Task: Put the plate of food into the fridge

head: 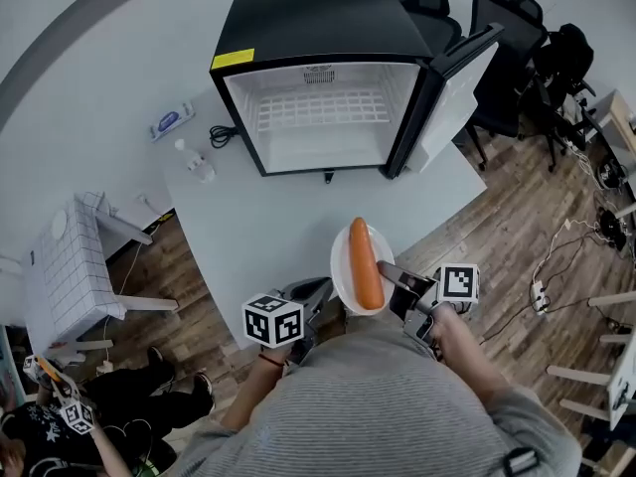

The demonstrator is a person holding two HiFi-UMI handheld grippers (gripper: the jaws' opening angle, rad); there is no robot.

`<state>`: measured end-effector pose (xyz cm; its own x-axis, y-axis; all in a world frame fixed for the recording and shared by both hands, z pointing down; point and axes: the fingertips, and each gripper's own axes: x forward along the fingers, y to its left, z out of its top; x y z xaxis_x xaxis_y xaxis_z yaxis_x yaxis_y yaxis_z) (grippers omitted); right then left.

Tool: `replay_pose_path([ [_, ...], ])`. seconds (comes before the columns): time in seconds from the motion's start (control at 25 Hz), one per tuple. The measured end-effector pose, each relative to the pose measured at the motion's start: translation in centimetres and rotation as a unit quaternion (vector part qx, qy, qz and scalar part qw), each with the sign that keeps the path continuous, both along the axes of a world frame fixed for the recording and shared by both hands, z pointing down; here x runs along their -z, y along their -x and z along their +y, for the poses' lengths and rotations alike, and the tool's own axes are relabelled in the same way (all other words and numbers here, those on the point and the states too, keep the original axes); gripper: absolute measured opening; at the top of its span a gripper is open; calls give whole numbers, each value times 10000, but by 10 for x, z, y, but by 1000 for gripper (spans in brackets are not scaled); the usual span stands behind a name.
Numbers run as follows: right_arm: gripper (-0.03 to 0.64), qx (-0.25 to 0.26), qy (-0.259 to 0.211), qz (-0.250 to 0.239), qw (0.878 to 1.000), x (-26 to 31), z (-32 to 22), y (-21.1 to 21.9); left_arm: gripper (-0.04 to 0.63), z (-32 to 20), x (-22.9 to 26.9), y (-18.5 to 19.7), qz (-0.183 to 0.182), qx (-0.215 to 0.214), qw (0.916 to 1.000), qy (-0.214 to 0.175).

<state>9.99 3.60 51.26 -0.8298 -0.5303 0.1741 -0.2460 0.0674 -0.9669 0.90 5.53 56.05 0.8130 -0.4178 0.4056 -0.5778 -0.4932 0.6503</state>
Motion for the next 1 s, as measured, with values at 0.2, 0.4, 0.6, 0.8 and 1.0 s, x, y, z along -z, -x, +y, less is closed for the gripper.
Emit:
replay_pose_path([
  [0.2,32,160,-91,29,9998,3,-34,-2,11,-33,1,-4,-26,116,9999,-22],
  [0.4,32,302,-15,-9,9995,0,-59,-6,11,-57,-1,-13,-53,213,9998,-8],
  [0.6,32,448,42,-14,9990,-3,-85,-11,11,-81,-3,-21,-52,374,9993,-27],
  [0.8,32,573,25,70,9983,-5,-109,-18,11,-102,-3,-21,-71,615,9981,-64],
  [1.0,32,606,21,17,9982,-3,-124,-11,11,-112,-3,-15,-124,702,9974,-42],
])
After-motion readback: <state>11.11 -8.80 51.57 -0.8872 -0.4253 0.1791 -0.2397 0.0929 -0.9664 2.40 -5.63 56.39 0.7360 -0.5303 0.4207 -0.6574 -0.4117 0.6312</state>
